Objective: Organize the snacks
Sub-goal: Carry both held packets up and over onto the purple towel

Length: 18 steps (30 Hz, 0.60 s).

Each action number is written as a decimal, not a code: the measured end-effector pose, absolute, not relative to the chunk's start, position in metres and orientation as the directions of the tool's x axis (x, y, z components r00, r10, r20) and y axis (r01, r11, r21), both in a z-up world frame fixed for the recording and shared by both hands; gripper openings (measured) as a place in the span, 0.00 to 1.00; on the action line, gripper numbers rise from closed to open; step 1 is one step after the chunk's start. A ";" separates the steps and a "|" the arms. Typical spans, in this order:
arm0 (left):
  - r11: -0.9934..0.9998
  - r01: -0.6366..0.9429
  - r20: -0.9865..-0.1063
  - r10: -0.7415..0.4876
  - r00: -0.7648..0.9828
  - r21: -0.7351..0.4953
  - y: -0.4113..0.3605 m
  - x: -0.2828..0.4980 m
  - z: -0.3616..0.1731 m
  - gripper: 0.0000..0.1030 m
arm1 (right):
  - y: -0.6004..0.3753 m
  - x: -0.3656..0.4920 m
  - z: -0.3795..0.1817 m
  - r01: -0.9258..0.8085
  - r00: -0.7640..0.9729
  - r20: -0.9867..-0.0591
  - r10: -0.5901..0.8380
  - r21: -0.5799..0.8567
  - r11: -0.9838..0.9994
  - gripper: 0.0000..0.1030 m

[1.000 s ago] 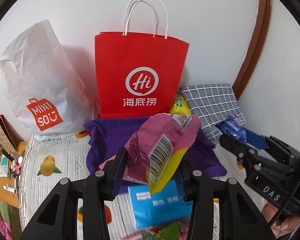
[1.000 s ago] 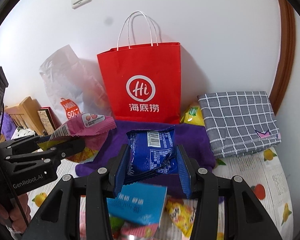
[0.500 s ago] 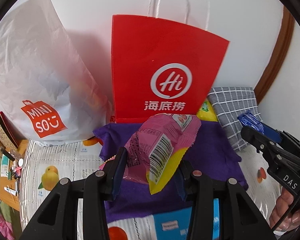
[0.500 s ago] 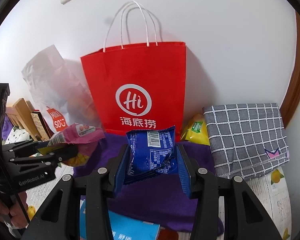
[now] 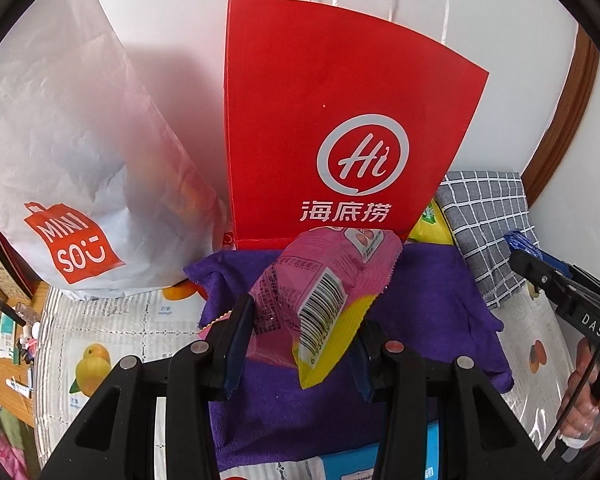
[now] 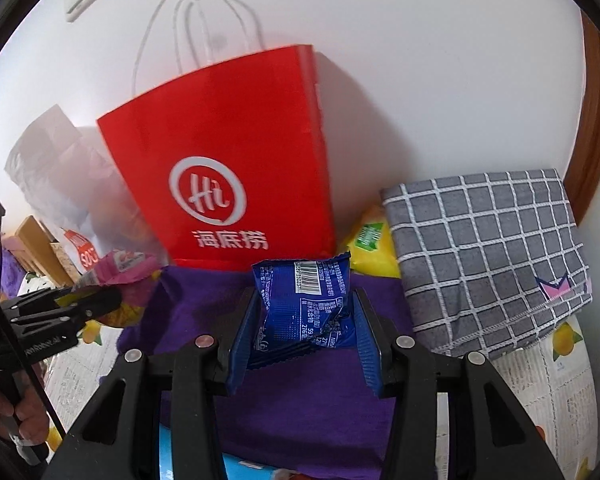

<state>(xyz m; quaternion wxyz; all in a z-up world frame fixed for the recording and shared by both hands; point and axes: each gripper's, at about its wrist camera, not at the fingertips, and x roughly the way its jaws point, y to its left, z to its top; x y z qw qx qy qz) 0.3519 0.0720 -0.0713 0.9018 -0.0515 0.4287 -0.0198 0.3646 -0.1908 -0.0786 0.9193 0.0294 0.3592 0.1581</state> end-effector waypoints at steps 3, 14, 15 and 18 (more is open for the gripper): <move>0.995 -0.008 -0.775 -0.075 0.628 -0.103 0.072 0.355 -0.075 0.40 | -0.197 0.369 -0.084 -0.257 0.685 -0.663 0.302 0.168 0.952 0.45; 0.995 -0.008 -0.796 -0.077 0.600 -0.102 0.076 0.365 -0.093 0.40 | -0.195 0.382 -0.108 -0.254 0.639 -0.718 0.275 0.140 0.957 0.45; 0.995 -0.007 -0.797 -0.078 0.599 -0.103 0.076 0.366 -0.094 0.40 | -0.193 0.384 -0.112 -0.256 0.633 -0.725 0.271 0.134 0.957 0.45; 0.994 -0.010 -0.805 -0.080 0.588 -0.106 0.077 0.370 -0.099 0.40 | -0.190 0.388 -0.122 -0.255 0.609 -0.747 0.267 0.134 0.957 0.45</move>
